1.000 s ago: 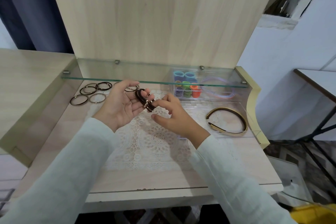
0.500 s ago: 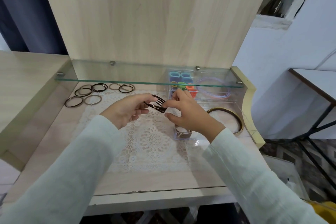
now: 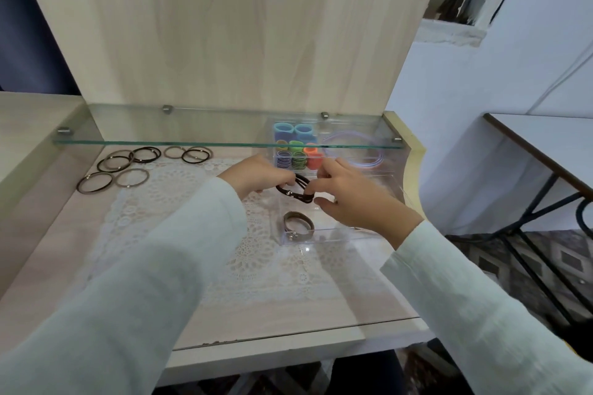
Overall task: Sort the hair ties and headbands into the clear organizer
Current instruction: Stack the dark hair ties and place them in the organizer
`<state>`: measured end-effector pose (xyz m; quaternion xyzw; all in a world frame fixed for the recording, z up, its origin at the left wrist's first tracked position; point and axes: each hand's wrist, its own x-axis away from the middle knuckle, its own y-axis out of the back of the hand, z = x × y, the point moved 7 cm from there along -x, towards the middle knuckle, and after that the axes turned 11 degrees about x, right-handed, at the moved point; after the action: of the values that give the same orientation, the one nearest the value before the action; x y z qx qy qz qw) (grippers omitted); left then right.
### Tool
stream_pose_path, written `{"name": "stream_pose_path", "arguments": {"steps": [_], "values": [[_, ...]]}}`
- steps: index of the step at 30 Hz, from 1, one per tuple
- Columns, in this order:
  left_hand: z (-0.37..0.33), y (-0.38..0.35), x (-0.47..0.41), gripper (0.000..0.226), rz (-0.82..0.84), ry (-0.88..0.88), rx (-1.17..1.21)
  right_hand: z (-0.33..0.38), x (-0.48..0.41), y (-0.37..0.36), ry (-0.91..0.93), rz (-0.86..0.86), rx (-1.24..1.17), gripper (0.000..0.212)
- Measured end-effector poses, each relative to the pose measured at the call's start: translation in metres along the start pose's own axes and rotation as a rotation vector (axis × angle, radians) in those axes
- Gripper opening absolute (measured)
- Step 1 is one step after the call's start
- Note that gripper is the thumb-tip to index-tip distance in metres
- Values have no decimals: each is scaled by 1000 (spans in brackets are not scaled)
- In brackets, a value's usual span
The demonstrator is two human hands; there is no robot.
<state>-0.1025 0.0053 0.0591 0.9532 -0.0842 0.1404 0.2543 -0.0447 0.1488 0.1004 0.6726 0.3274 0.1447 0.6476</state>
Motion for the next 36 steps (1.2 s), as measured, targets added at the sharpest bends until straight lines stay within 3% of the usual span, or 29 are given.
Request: {"name": "stream_pose_path", "arguments": {"steps": [6, 11, 19, 36], "values": [[-17, -26, -11, 29, 47, 14, -298, -16, 22, -15, -90, 283, 28, 52], [-21, -41, -15, 33, 46, -26, -256, -25, 36, -26, -123, 431, 41, 46], [-20, -55, -11, 25, -33, -156, -377, -23, 42, -45, -109, 512, -2, 51], [-26, -75, -12, 25, 57, -205, -430, -21, 40, -40, -149, 590, 46, 50]]}}
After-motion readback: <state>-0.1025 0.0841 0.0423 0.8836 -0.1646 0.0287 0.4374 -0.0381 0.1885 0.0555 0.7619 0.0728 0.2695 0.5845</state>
